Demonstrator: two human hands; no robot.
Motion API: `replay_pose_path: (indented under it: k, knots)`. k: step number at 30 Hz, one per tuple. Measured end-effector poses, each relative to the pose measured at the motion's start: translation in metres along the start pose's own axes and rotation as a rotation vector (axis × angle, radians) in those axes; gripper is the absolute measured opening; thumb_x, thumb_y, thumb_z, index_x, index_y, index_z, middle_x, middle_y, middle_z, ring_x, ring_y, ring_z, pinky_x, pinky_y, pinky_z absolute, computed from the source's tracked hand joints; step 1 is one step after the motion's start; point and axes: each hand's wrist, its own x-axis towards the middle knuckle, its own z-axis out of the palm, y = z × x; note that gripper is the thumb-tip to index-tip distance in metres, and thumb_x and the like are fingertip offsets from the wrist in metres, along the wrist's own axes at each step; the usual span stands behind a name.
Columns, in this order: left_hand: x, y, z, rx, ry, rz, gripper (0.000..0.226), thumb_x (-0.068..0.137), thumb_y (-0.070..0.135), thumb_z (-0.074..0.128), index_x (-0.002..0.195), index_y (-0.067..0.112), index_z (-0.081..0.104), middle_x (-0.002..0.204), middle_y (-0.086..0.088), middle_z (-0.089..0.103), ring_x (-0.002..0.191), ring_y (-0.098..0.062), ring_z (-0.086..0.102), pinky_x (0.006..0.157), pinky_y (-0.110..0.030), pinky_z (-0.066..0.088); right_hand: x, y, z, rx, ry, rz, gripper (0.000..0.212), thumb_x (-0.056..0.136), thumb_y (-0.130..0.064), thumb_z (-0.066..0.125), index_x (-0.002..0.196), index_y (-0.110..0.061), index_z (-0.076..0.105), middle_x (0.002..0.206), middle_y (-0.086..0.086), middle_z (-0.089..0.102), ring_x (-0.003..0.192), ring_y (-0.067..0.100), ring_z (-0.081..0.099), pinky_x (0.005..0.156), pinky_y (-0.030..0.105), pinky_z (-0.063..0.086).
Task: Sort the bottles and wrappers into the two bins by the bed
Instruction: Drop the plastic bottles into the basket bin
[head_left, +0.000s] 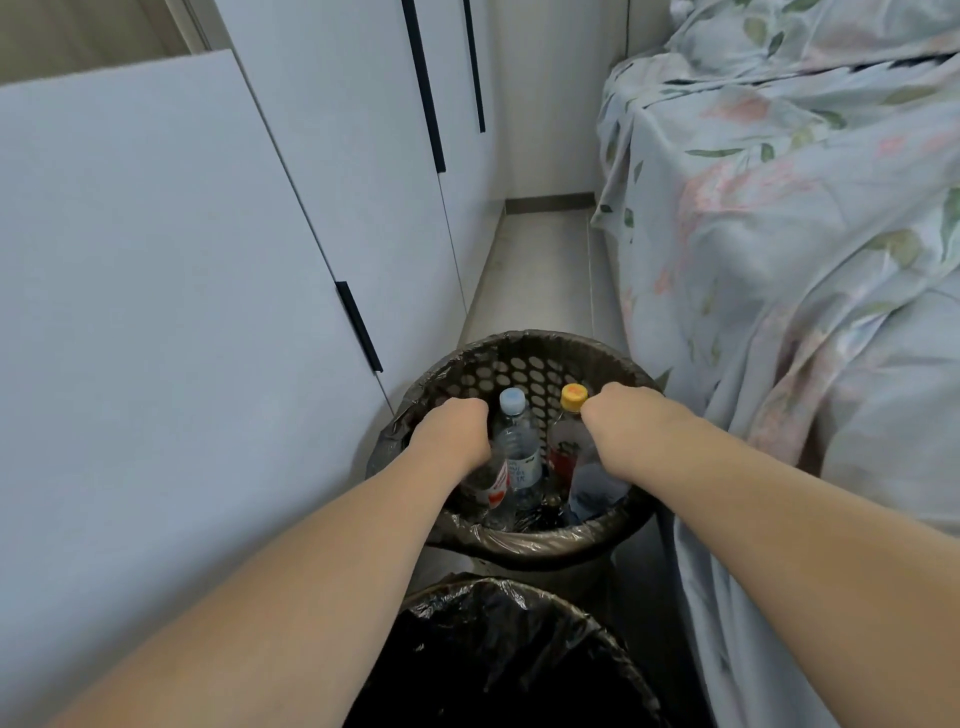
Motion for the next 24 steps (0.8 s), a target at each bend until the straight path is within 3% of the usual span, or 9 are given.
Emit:
replay_pose_path:
  k: [5, 24]
  knots:
    - [0.007, 0.000, 0.005, -0.023, -0.012, 0.004, 0.028, 0.085, 0.012, 0.058, 0.113, 0.016, 0.060, 0.106, -0.007, 0.062, 0.094, -0.026, 0.060, 0.084, -0.041, 0.056, 0.006, 0.000, 0.007, -0.025, -0.036, -0.001, 0.038, 0.084, -0.004, 0.062, 0.122, -0.005, 0.056, 0.116, 0.012, 0.058, 0.104, 0.032, 0.059, 0.086, 0.040, 0.051]
    - [0.008, -0.004, 0.006, 0.039, -0.021, 0.062, 0.032, 0.088, 0.016, 0.055, 0.120, 0.015, 0.056, 0.118, -0.007, 0.059, 0.105, -0.027, 0.058, 0.084, -0.036, 0.050, 0.018, -0.002, 0.021, -0.050, -0.052, -0.029, 0.038, 0.088, -0.009, 0.060, 0.126, -0.008, 0.055, 0.118, 0.012, 0.061, 0.105, 0.030, 0.060, 0.087, 0.041, 0.052]
